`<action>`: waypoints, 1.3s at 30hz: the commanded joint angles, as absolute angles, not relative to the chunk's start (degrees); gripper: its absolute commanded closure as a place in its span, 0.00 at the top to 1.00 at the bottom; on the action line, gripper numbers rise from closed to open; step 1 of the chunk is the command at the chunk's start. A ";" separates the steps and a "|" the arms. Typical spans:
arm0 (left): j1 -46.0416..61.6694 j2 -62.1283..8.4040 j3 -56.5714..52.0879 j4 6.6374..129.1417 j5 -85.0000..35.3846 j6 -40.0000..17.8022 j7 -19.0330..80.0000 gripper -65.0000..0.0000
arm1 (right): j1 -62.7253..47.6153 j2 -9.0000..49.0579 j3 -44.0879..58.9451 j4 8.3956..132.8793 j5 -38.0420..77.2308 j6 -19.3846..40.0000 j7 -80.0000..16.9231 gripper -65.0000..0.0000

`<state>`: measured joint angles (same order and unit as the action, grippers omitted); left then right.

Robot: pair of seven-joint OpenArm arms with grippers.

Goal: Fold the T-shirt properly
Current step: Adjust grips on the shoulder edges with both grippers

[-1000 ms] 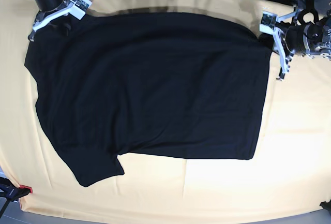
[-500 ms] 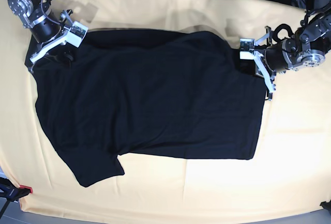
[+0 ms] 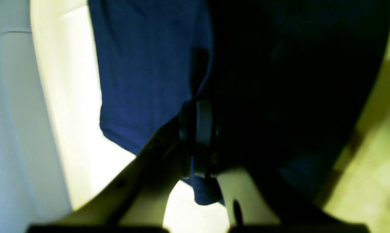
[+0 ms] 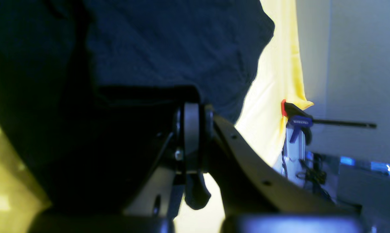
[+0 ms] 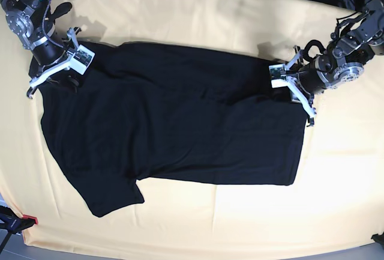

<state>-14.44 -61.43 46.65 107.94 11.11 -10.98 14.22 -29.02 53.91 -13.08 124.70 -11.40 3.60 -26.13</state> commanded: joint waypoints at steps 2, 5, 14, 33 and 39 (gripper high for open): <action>-15.27 -62.52 46.04 108.57 12.01 -8.32 13.67 0.00 | -28.53 54.92 -12.64 125.38 -11.99 1.32 -25.50 0.00; -15.27 -62.52 46.04 108.57 11.94 -7.86 13.82 0.00 | -28.53 54.92 -12.64 125.38 -11.99 1.02 -25.41 0.00; -15.25 -62.54 46.06 108.57 11.27 -6.68 16.12 0.55 | -22.63 53.82 -12.64 123.11 -11.88 -8.82 -29.06 0.67; -14.55 -67.02 46.06 113.89 -5.48 -33.87 24.43 0.70 | -25.21 54.13 -12.67 126.30 3.20 10.85 -41.67 0.69; -11.33 -67.75 46.06 112.42 0.36 -31.88 21.65 0.70 | -32.29 54.11 -12.67 126.39 4.27 12.73 -41.65 0.69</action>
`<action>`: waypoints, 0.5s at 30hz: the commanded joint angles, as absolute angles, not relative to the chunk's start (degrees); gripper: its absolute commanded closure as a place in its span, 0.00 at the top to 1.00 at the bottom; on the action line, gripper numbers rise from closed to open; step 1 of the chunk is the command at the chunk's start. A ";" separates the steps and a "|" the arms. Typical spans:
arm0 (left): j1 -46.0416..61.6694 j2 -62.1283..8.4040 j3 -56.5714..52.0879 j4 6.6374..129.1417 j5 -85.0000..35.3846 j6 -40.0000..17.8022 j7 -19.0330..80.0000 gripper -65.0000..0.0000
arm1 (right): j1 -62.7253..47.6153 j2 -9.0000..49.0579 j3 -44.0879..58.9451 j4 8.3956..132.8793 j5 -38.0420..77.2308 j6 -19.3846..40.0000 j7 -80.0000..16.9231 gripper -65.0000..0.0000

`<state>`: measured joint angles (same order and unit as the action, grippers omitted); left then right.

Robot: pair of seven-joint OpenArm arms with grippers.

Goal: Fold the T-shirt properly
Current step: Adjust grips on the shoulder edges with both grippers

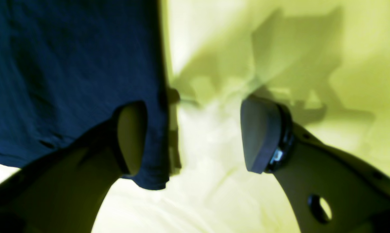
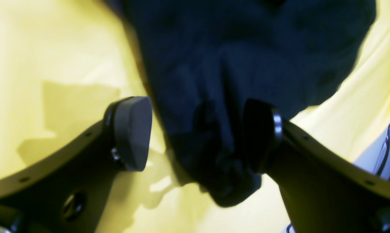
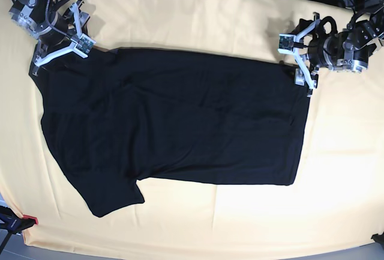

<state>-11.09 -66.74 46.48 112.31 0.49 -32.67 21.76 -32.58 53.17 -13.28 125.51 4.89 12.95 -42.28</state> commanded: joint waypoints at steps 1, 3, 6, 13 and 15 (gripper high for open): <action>-11.03 -67.61 46.06 111.68 2.42 -30.35 19.75 0.70 | -32.86 54.11 -12.67 126.39 4.29 12.29 -41.63 0.69; -10.98 -66.87 46.06 109.78 5.82 -28.47 17.52 0.70 | -33.39 54.02 -12.67 126.39 4.27 12.14 -41.45 0.69; -11.14 -65.21 46.06 106.98 9.13 -25.89 17.54 0.70 | -33.65 54.00 -12.67 126.39 4.27 12.14 -41.19 0.69; -11.22 -64.47 46.06 103.48 13.15 -24.08 17.56 0.70 | -33.63 54.00 -12.67 126.39 4.27 11.99 -41.19 0.69; -11.33 -64.45 46.06 103.48 13.54 -21.85 17.54 0.70 | -33.65 53.98 -12.67 126.39 4.29 11.99 -41.19 0.69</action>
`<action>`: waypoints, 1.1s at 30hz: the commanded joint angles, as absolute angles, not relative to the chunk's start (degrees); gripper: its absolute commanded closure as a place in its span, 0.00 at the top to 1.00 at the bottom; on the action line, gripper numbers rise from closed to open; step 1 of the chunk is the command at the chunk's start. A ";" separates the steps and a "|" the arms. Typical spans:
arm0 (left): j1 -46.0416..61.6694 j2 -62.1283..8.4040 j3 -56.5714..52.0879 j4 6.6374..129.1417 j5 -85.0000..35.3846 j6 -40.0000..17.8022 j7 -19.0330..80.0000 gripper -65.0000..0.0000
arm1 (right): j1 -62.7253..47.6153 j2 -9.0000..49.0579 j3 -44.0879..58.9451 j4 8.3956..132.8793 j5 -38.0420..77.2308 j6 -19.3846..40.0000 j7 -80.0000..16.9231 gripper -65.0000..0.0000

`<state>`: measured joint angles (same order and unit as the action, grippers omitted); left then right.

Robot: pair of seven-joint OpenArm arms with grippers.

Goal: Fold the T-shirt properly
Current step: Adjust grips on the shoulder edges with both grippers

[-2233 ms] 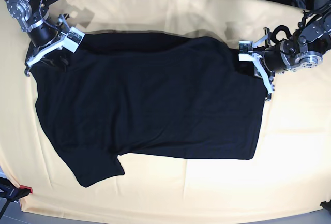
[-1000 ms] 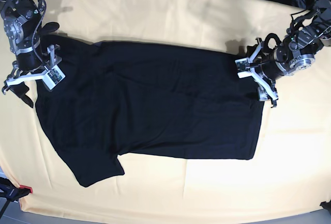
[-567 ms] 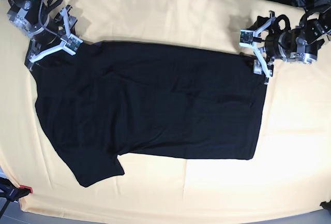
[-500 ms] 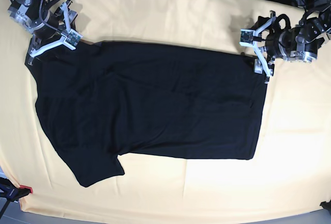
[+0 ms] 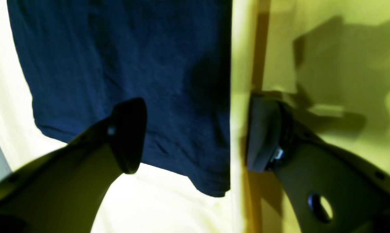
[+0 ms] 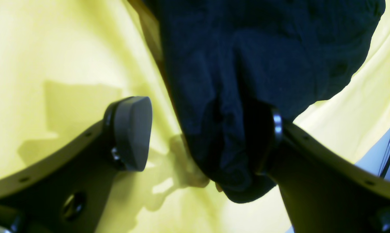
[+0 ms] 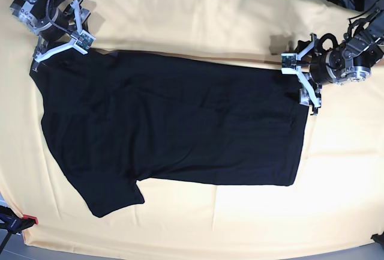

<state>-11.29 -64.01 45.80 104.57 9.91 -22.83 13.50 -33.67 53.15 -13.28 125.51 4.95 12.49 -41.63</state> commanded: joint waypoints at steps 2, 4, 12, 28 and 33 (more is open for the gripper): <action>-11.33 -64.45 46.06 103.48 13.61 -17.65 17.58 0.70 | -33.65 54.00 -12.67 126.39 4.27 11.97 -41.23 0.69; -11.46 -64.45 46.06 103.48 15.07 -14.22 17.61 0.70 | -33.65 54.00 -12.67 126.39 4.27 11.62 -41.23 0.69; -11.88 -64.93 46.06 103.48 17.26 -14.28 18.02 0.70 | -33.65 54.00 -12.67 126.39 4.25 11.35 -41.25 0.69; -13.08 -65.84 46.06 103.48 18.33 -6.31 18.24 0.70 | -33.65 54.00 -12.67 126.39 4.23 11.38 -41.23 0.69; -13.06 -65.84 46.06 103.48 20.12 0.67 18.46 0.70 | -33.65 53.98 -12.67 126.39 4.08 11.35 -41.21 0.69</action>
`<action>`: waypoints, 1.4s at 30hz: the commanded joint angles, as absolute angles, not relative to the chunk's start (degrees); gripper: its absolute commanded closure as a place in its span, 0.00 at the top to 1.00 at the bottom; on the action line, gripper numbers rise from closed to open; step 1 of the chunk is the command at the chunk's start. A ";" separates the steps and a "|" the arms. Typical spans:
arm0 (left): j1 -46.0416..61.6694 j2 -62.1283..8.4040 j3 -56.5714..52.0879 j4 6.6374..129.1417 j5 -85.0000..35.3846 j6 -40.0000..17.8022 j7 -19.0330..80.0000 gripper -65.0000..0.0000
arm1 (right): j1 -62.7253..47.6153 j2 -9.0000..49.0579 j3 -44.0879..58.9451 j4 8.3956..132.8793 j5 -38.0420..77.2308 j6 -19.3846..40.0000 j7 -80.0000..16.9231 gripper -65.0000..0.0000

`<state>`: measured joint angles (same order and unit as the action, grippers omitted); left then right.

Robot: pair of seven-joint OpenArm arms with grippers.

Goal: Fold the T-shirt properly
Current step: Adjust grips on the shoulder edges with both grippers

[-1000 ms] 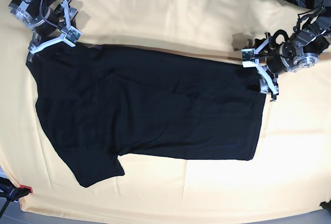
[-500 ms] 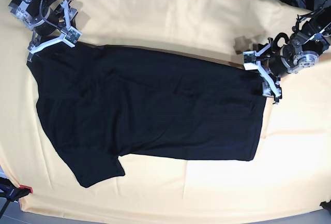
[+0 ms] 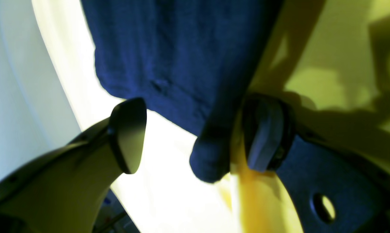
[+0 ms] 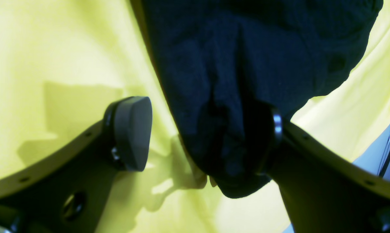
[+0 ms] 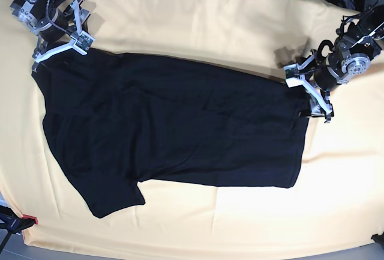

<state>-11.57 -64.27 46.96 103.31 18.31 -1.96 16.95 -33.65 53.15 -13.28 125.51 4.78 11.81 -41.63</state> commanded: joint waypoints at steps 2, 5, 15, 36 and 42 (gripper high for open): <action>-13.06 -65.84 46.06 103.50 20.14 2.70 18.46 0.70 | -33.63 54.00 -12.67 126.39 4.05 11.35 -41.21 0.69; -13.06 -65.84 46.06 104.25 20.14 6.90 19.07 0.70 | -33.65 54.00 -12.67 126.39 4.08 11.35 -41.21 0.69; -13.02 -65.84 46.06 106.50 17.50 5.61 21.69 0.70 | -33.65 54.00 -12.67 126.39 4.08 11.38 -41.23 0.69; -13.04 -65.87 46.06 106.50 9.78 -13.32 21.74 0.14 | -33.65 53.98 -12.67 126.39 4.25 11.20 -41.23 0.67; -13.04 -65.87 46.06 106.50 9.76 -13.32 21.91 0.00 | -33.65 54.00 -12.67 126.37 0.78 7.99 -41.91 0.45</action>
<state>-12.25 -64.62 46.59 105.93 9.41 -14.00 22.13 -33.67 53.15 -13.28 125.51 1.45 8.36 -42.33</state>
